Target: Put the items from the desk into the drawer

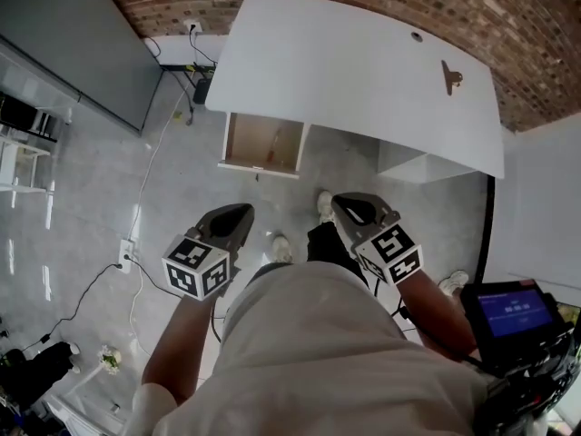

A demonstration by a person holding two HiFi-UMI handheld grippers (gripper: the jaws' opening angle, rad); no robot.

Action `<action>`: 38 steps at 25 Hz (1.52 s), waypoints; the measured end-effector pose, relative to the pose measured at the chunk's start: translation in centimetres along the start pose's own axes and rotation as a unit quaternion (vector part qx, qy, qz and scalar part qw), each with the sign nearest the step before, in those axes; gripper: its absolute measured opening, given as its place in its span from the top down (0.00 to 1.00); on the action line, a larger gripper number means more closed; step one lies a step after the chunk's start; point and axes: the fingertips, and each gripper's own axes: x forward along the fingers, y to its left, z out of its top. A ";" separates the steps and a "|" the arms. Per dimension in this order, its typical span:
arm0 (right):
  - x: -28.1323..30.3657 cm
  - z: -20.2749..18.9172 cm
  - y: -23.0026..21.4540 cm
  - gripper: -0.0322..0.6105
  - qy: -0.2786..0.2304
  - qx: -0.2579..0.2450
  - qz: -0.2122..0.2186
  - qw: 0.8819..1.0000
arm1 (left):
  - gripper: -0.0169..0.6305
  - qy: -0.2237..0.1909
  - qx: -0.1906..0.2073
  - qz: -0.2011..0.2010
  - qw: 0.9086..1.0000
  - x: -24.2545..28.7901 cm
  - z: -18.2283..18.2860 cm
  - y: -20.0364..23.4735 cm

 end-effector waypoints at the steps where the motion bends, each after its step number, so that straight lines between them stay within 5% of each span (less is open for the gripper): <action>1: -0.1 0.2 0.3 0.95 -0.002 -0.003 0.000 1.000 | 0.96 -0.003 0.001 -0.006 1.000 -0.5 0.1 -0.9; 6: -3.2 1.1 4.1 0.95 -0.014 -0.024 -0.005 1.000 | 0.96 0.001 0.023 -0.052 0.998 -4.0 -0.5 -6.9; 12: -4.3 1.8 5.9 0.95 -0.032 -0.052 -0.006 0.998 | 0.96 -0.002 0.049 -0.068 0.996 -4.5 -0.6 -9.3; 38: -4.9 2.8 7.3 0.95 -0.025 -0.096 0.011 0.995 | 0.96 -0.001 0.046 -0.056 0.997 -4.5 -1.3 -10.0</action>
